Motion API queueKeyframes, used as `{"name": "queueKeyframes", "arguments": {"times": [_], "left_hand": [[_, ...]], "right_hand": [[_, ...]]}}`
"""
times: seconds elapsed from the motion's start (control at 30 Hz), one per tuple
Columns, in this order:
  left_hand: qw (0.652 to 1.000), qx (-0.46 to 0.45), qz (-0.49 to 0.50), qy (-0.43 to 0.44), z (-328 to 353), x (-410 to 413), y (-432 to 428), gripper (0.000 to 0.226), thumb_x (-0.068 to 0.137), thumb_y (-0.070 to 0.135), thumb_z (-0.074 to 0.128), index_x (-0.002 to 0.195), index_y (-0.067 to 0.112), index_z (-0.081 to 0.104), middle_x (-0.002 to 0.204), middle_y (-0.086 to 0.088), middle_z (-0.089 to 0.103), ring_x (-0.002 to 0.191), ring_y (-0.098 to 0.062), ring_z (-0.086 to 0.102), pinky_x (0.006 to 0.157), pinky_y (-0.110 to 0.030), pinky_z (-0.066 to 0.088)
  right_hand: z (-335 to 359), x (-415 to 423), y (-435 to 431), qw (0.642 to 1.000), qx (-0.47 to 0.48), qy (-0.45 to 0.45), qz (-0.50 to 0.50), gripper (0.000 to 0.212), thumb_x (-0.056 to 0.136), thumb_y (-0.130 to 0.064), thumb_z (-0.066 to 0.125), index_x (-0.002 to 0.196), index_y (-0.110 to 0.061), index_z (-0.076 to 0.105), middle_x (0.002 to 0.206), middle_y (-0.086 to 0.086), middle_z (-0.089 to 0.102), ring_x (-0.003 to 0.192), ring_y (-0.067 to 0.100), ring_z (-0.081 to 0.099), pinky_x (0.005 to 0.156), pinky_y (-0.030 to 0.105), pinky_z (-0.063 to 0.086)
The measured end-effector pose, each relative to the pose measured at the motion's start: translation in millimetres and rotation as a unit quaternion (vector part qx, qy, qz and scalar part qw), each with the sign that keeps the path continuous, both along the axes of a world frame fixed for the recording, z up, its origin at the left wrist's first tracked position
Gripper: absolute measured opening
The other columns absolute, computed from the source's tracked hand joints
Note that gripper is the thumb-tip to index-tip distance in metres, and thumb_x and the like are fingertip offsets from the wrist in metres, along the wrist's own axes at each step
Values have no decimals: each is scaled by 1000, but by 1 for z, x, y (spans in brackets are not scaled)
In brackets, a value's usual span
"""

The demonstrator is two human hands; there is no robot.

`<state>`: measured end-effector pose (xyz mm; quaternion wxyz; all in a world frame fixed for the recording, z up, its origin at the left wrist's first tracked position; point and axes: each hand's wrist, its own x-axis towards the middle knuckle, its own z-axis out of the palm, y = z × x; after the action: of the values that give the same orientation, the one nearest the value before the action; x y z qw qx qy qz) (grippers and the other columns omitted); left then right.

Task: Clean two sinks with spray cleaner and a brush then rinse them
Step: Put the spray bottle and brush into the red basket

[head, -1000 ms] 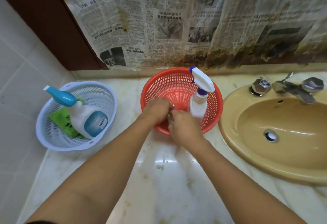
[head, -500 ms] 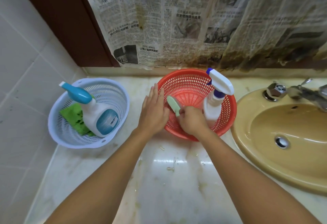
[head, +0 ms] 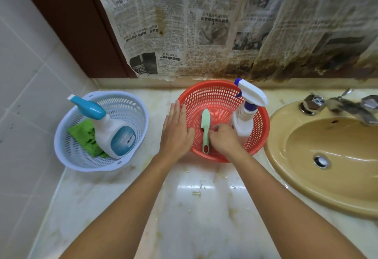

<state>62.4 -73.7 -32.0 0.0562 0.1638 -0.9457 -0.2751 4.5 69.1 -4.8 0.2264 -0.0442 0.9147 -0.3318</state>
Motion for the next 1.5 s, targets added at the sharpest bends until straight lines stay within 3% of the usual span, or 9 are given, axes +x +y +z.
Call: {"name": "queueKeyframes", "arguments": {"times": [0.2, 0.33, 0.43, 0.5, 0.57, 0.7, 0.97, 1.13, 1.5], "left_hand": [[1000, 6, 10, 5, 0, 1, 3, 71, 101, 27, 42, 163, 17, 7, 170, 0, -7, 155, -13, -11, 125, -40, -1], [1000, 14, 18, 2, 2, 8, 10, 72, 102, 29, 43, 163, 17, 6, 170, -1, -7, 156, -16, -12, 127, -45, 2], [999, 11, 32, 2, 2, 15, 17, 72, 104, 35, 44, 163, 19, 5, 170, 0, -11, 156, -16, -12, 127, -47, 4], [999, 10, 41, -5, 0, 20, 21, 75, 104, 42, 44, 163, 21, 3, 169, 2, -13, 155, -16, -13, 127, -46, 3], [999, 5, 43, -11, -4, 26, 25, 79, 103, 50, 43, 163, 21, 0, 169, 3, -16, 155, -16, -14, 127, -46, 3], [999, -35, 36, -13, -10, 31, 25, 90, 96, 68, 31, 162, 18, -5, 169, 1, -18, 154, -15, -20, 127, -44, -3], [997, -64, 38, -19, -8, 18, 23, 96, 95, 69, 34, 161, 16, -10, 169, -1, -18, 153, -14, -22, 125, -37, -7], [997, -67, 37, -23, -6, 3, 18, 97, 95, 69, 35, 161, 13, -9, 169, -4, -16, 154, -16, -19, 127, -40, -3], [996, -71, 16, -52, -5, 7, 14, 96, 96, 72, 32, 162, 14, -7, 169, -1, -17, 154, -15, -19, 126, -42, -6]], "right_hand": [[17, 24, 37, 990, -29, 130, 42, 24, 94, -25, 60, 115, -17, 70, 106, -1, 72, 97, 16, 66, 85, 30, 53], [11, 38, 79, 940, -39, 337, 49, 10, 90, -18, 61, 95, -20, 71, 85, -8, 70, 77, 13, 61, 73, 32, 49], [0, 36, 106, 912, -1, 410, -13, 17, 88, -18, 61, 103, -17, 68, 104, -2, 67, 94, 24, 57, 84, 40, 45], [-7, 28, 115, 920, 32, 388, -41, 37, 92, -19, 61, 128, -13, 60, 134, 7, 56, 120, 30, 50, 101, 45, 42], [-10, 20, 119, 946, 49, 320, -14, 59, 99, -35, 53, 152, -13, 36, 159, 10, 31, 147, 31, 26, 119, 47, 26], [-19, 13, 111, 975, -16, 212, 69, 91, 91, -78, 18, 161, -23, 2, 168, -8, -2, 153, 11, -11, 125, 39, -1], [-37, -11, 98, 966, 34, 251, 60, 67, 105, -48, 26, 160, -21, -1, 168, 1, 0, 154, 16, -11, 125, 47, 3], [-40, -27, 91, 964, 45, 254, 59, 65, 105, -51, 23, 160, -23, 0, 168, 3, 4, 154, 18, -8, 125, 50, 12], [-35, -26, 94, 964, 66, 247, 67, 71, 103, -56, 24, 160, -22, -1, 168, 1, 1, 154, 16, -11, 125, 49, 7]]}}
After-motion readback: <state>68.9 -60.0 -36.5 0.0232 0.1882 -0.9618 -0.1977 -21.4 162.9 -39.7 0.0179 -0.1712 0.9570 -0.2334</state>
